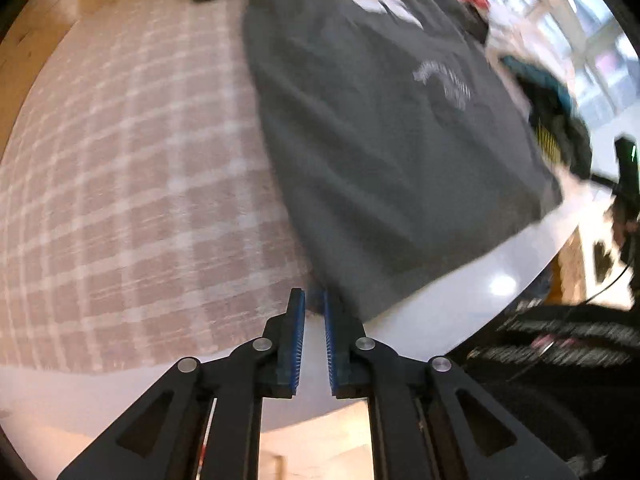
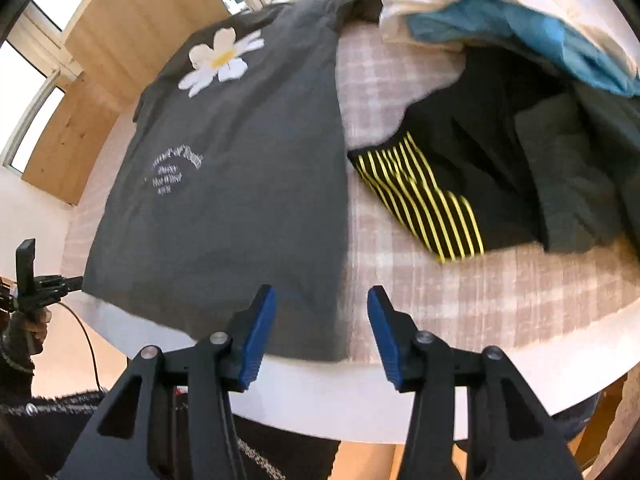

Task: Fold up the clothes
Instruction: 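Lay the T-shirt flat on the mat and open both grippers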

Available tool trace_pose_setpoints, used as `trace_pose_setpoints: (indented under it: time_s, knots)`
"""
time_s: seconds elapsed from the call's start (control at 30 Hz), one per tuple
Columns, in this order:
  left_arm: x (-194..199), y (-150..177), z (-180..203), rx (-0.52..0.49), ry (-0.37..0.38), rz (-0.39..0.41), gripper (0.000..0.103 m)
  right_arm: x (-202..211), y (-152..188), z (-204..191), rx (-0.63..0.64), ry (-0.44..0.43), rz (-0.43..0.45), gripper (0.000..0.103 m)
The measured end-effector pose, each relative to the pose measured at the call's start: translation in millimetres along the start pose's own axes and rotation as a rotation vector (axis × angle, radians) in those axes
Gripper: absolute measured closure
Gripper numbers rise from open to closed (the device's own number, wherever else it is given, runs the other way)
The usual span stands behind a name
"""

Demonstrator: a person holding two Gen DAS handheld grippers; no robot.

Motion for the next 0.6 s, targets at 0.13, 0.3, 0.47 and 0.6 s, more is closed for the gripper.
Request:
trace_pose_setpoints:
  time_s: [0.13, 0.3, 0.47, 0.6]
  knots:
    - [1.9, 14.8, -5.2, -0.113, -0.050, 0.023, 0.095, 0.8, 10.4, -4.6, 0.024, -0.005, -0.010, 0.056]
    - [-0.9, 12.0, 4.2, -0.217, -0.068, 0.053, 0.095, 1.2, 22.0, -12.7, 0.063, -0.005, -0.026, 0.056]
    - [-4.1, 18.5, 12.5, -0.288, -0.085, 0.066, 0.088, 5.1, 28.6, -18.8, 0.064, -0.011, -0.028, 0.056]
    - [-0.9, 25.3, 15.5, -0.312, -0.094, 0.082, 0.081, 6.0, 35.5, -24.4, 0.066, -0.019, -0.022, 0.056]
Point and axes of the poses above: each gripper's, at about its wrist camera, not at the fingertips, and x roughly against the way its jaws point, z to its right, y to its underside, the point moved 9 cm from there along -x, roughly the way its jaws point, and after that the axes turned 14 degrees about x, right-handed, at the moved point
